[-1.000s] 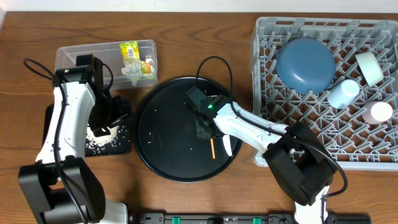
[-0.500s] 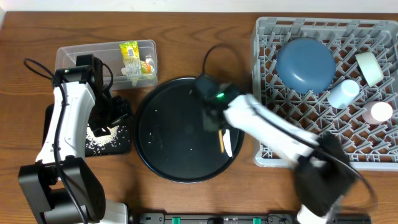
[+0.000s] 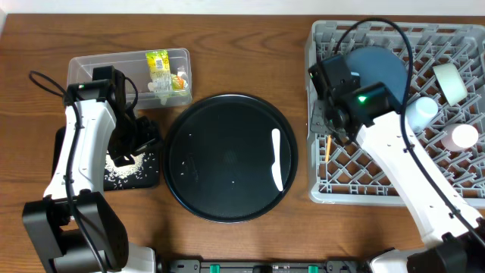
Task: Sort waste into correct bins and load items into the dishwasher rack
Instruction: 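Carry the wooden stick to the rack's left edge and release it, then reach the right gripper to the white plastic spoon and grasp it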
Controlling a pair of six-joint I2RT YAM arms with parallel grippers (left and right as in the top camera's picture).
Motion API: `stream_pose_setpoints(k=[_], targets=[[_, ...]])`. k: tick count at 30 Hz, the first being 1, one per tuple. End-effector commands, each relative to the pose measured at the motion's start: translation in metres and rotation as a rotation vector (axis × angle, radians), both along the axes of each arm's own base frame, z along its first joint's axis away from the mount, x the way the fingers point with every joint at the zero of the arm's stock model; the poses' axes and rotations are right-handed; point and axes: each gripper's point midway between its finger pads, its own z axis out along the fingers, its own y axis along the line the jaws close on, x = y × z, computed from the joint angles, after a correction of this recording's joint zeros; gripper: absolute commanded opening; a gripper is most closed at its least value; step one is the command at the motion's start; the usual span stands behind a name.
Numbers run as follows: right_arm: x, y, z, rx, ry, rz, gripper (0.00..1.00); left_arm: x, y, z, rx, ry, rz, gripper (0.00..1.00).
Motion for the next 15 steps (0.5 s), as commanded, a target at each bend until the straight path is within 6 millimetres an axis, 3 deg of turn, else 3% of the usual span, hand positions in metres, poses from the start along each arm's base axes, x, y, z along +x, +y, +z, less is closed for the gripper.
stream_pose_setpoints(k=[1, 6, 12, 14, 15], targets=[[-0.008, -0.013, -0.03, -0.05, 0.058, 0.002, 0.01, 0.001, 0.003, 0.007, 0.016, -0.023, 0.0, 0.72], [-0.017, -0.008, -0.068, -0.021, 0.086, 0.035, 0.01, 0.001, 0.003, 0.007, 0.016, -0.023, 0.0, 0.72], [-0.017, -0.004, -0.086, -0.01, 0.08, 0.093, 0.03, 0.001, 0.003, 0.007, 0.016, -0.023, 0.0, 0.72], [-0.015, -0.003, -0.085, -0.01, 0.071, 0.106, 0.17, 0.001, 0.003, 0.007, 0.015, -0.023, 0.0, 0.72], [-0.012, -0.002, -0.083, -0.013, 0.062, 0.126, 0.32, 0.001, 0.003, 0.007, 0.015, -0.022, 0.0, 0.72]])
